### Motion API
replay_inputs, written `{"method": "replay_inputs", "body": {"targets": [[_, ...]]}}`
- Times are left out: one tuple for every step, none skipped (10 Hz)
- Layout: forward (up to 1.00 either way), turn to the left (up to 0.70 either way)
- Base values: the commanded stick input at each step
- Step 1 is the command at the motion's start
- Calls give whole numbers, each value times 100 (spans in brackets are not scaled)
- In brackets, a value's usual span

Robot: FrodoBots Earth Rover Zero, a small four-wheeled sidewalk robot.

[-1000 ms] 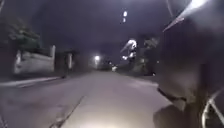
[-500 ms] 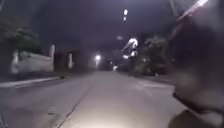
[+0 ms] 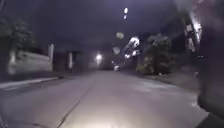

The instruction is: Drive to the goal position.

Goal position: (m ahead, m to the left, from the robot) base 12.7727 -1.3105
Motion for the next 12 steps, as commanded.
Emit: {"method": "replay_inputs", "body": {"targets": [[70,0],[70,0],[70,0],[70,0],[70,0],[70,0],[70,0],[70,0],[70,0],[70,0],[70,0],[70,0]]}}
